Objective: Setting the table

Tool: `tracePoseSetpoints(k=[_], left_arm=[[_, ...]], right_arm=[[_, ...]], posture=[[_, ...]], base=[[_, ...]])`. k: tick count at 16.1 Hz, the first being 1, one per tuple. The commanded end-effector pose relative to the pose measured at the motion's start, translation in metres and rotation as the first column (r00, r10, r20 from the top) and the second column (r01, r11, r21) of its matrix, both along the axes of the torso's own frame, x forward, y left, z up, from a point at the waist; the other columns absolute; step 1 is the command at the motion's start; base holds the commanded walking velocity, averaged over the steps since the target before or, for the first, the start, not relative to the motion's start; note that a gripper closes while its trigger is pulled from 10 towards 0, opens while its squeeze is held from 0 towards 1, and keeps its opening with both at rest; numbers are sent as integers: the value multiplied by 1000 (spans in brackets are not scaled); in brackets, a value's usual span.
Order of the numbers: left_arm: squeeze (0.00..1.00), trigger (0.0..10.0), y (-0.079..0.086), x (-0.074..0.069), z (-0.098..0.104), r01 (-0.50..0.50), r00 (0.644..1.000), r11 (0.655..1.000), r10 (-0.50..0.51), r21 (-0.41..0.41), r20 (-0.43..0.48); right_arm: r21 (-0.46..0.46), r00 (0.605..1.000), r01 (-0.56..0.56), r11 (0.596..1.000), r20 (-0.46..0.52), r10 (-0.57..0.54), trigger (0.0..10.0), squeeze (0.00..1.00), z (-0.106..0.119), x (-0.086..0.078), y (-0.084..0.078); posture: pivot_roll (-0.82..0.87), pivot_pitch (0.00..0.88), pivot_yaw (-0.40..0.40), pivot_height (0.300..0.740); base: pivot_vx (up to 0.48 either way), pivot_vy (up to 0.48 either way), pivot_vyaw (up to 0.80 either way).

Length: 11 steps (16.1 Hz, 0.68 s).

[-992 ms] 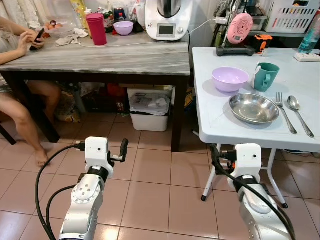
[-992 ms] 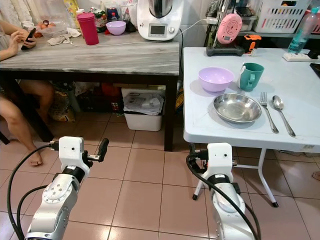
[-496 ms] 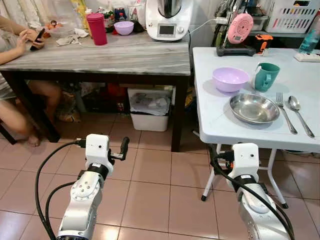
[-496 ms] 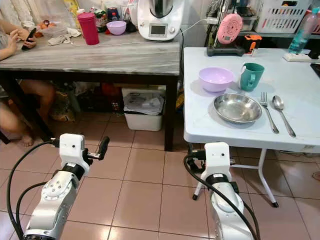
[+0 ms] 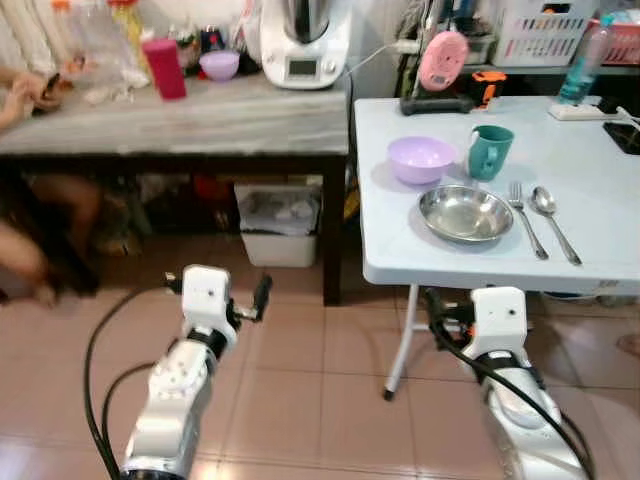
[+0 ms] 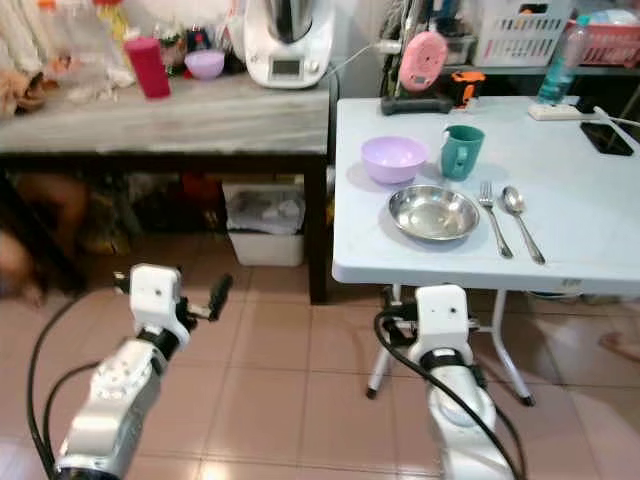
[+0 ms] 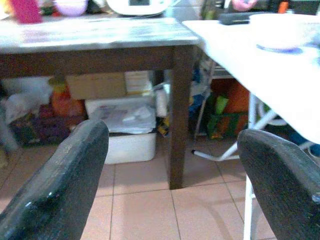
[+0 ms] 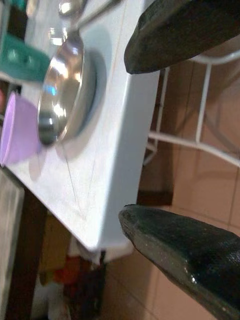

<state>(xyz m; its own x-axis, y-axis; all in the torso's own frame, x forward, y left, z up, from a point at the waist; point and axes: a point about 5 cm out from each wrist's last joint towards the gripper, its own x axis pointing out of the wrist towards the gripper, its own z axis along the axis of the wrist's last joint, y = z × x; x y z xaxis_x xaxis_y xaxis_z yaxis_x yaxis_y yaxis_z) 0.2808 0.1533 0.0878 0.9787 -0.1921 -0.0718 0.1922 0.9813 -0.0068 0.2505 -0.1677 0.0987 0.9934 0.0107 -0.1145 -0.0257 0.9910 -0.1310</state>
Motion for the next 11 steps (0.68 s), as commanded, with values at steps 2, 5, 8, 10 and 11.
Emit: tracePoseSetpoints(k=[2,5,8,10,11], left_arm=[[0,10000,2,1,1,0,1000,1000,0,2,-8],[0,10000,3,1,-1,1,1000,1000,-1,3,-15],[0,10000,3,0,-2,2,1000,1000,-2,-2,-20],[0,10000,3,0,-2,2,1000,1000,-2,-3,-21],[0,10000,3,0,-2,1,1000,1000,-1,-6,-19]], right_arm=[[7,1000,-1,1000,29,1,10000,0,6,4,1],[19,1000,10,1000,25,-11,10000,0,6,3,1],[-14,1000,28,1000,10,-28,10000,0,4,5,-2],[-12,1000,29,1000,7,-29,10000,0,3,5,-3],[-19,1000,26,999,5,-25,10000,0,3,5,-2]], posture=[[-234,0,36,740],[-234,0,37,740],[-232,0,33,740],[-230,0,31,740],[-229,0,31,740]], base=[[0,-360,0],[0,-314,0],[0,-320,0],[0,-347,0],[0,-375,0]])
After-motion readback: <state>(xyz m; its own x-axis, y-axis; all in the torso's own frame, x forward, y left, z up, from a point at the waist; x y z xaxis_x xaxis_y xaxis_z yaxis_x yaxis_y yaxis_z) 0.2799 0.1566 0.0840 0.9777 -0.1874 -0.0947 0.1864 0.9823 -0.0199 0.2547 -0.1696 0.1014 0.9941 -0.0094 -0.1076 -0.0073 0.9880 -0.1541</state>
